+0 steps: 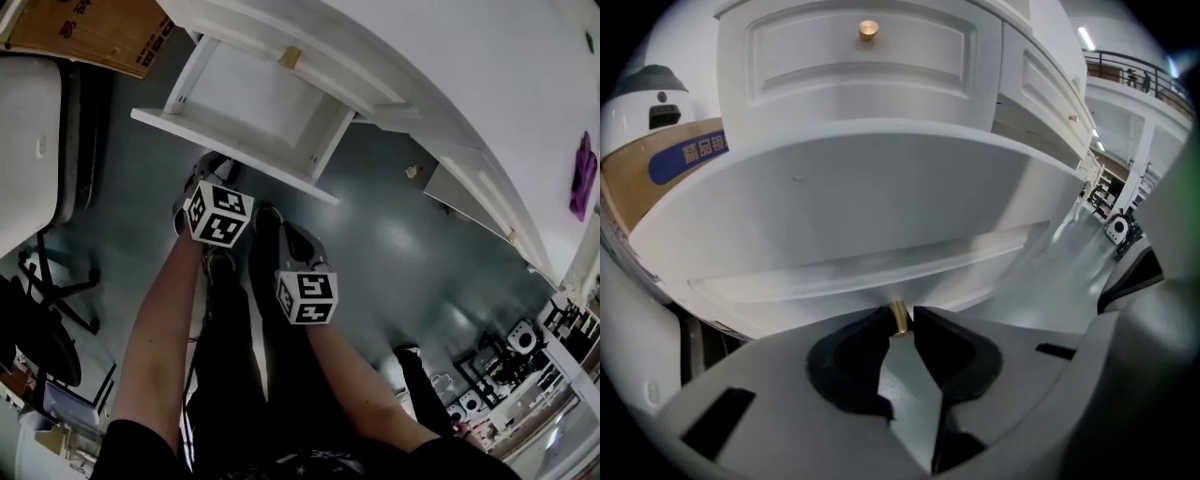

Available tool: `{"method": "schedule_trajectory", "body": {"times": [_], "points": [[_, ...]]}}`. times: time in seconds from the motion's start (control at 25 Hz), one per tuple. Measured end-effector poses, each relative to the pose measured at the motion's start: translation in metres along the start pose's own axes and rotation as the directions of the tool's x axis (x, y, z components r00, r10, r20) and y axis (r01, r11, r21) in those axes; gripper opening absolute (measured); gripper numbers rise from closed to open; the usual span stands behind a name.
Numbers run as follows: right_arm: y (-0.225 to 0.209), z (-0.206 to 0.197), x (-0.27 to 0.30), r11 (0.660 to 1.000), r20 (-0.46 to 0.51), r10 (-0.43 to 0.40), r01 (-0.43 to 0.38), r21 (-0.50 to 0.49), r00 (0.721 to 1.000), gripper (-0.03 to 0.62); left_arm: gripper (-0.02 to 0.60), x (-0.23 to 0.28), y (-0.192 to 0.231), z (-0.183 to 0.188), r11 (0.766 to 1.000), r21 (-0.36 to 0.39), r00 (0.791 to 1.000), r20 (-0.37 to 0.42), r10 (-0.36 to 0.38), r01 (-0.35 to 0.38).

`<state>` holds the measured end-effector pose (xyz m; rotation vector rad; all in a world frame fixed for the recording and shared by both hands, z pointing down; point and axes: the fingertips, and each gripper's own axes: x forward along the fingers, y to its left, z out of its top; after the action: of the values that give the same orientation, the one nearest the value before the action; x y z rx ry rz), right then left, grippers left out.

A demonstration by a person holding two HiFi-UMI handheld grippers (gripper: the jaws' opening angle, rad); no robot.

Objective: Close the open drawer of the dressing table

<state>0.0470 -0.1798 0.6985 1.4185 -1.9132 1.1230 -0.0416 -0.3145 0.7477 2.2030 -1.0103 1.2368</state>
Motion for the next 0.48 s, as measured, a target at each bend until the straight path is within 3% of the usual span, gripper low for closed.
{"method": "schedule_trajectory", "body": {"times": [0.48], "points": [[-0.024,0.021,0.010,1.000,-0.014,0.003,-0.003,0.005,1.000,0.002,0.084,0.027,0.013,0.048,1.000,-0.009,1.000,0.022,-0.002,0.002]]}}
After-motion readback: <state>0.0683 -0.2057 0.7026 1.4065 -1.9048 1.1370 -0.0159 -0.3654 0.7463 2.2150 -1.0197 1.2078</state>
